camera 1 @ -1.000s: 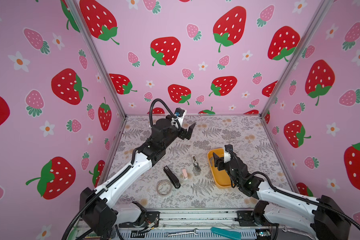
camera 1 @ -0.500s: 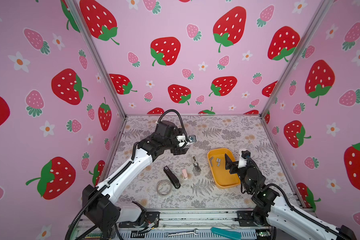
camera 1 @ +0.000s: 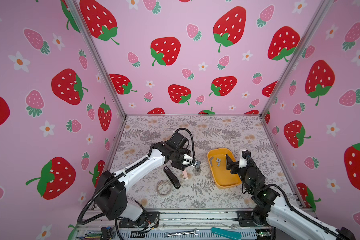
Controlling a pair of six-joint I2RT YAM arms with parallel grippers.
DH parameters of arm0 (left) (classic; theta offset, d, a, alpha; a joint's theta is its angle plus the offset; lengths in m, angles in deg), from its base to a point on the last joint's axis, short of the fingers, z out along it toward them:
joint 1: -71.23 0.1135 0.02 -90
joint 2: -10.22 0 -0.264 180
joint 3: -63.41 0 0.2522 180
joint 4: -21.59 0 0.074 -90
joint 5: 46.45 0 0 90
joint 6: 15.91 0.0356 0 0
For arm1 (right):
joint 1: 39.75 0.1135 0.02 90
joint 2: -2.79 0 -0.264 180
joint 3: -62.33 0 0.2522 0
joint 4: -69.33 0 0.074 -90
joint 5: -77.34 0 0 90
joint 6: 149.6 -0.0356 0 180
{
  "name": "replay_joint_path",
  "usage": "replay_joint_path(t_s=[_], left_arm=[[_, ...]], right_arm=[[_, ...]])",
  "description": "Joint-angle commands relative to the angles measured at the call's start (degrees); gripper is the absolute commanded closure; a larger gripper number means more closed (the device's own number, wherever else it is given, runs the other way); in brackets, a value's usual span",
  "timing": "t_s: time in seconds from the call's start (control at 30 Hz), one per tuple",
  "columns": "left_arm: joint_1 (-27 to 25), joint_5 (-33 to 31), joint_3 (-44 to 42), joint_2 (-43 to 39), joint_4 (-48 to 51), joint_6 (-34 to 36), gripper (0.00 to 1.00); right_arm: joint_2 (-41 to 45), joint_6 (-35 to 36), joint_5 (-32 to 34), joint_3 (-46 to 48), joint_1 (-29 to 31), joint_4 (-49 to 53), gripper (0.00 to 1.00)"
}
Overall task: Load the staples into the stapler
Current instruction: 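Lower the left gripper onto the white-and-pink stapler and close on it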
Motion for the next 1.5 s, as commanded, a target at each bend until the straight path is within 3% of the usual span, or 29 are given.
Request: replay_joint_path(t_s=[0.0, 0.4, 0.93, 1.47], left_arm=[[-0.9, -1.9, -2.0, 0.9, 4.3, 7.5, 0.31], [-4.3, -6.7, -5.2, 2.7, 5.6, 14.3, 0.31], [-7.8, -12.0, -5.1, 9.0, 1.0, 13.7, 0.45], [-9.0, -13.9, -4.3, 12.1, 0.3, 12.7, 0.47]], right_arm=[[0.2, -0.5, 0.5, -1.2, -0.3, 0.5, 0.13], [0.2, -0.3, 0.7, -1.5, -0.3, 0.7, 0.09], [0.3, -0.5, 0.9, -1.5, -0.5, 0.8, 0.06], [0.3, -0.6, 1.0, -1.5, -0.5, 0.9, 0.04]])
